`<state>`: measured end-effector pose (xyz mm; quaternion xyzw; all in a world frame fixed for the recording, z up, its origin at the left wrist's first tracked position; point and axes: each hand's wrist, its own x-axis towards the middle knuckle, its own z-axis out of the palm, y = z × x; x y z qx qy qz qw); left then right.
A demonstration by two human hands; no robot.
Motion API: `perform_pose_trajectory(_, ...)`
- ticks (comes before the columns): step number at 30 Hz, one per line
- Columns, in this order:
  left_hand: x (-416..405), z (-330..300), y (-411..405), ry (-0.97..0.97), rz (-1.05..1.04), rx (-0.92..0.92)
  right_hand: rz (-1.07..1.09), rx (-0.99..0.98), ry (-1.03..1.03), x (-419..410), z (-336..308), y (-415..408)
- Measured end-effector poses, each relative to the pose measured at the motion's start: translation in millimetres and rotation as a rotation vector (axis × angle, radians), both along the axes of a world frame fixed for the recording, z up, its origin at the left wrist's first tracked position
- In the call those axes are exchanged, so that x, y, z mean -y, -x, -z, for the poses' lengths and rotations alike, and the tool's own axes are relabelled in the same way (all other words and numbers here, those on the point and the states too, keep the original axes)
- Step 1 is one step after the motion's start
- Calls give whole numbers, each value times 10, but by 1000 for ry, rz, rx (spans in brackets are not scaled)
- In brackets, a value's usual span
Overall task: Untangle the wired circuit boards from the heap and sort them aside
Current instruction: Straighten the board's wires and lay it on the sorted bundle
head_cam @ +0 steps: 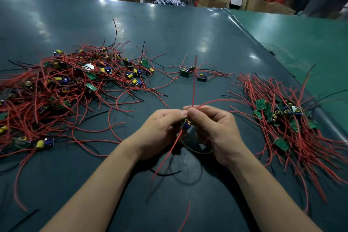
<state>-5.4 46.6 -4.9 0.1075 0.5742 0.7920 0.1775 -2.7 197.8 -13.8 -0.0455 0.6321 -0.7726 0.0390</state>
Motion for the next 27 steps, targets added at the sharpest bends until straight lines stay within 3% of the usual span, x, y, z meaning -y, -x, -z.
perform_pose_trajectory(8,8,29,-42,49,-67,-7,86,-87,-68,42,1,-50)
perform_pose_trajectory(19,-4,44,-13,-7,-51,54,-81,65,69,-39,-42,-59)
perform_pose_trajectory(27,-57,77,-23,198,-117,-153,-88,54,89,-108,9,-8)
